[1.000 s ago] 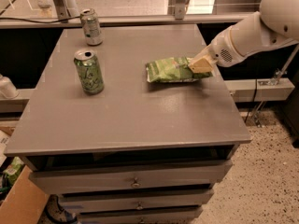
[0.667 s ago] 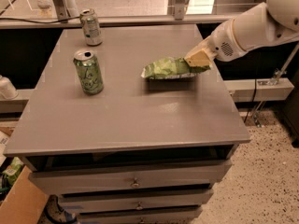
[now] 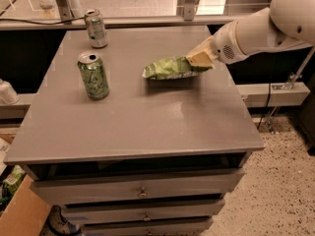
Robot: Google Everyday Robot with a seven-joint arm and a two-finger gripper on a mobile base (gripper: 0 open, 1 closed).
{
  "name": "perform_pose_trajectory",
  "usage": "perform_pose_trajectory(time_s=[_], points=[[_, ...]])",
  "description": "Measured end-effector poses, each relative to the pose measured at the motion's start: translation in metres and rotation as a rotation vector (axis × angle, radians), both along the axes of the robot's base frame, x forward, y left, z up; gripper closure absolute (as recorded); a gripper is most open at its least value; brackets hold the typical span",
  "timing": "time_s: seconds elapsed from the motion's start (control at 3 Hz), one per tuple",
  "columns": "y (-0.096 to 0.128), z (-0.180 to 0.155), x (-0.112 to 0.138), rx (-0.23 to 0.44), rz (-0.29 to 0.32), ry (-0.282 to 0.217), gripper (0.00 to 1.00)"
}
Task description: Move green jalapeno chip bag near 7up can
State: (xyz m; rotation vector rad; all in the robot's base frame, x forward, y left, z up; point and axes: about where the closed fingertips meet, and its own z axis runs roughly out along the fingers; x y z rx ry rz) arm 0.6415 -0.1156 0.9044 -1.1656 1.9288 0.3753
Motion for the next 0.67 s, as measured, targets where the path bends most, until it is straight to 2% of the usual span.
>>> perform_pose_trajectory(time_s=[0.67], points=[[0.044,0.041,0.091,0.089,-0.044,-0.24,1.0]])
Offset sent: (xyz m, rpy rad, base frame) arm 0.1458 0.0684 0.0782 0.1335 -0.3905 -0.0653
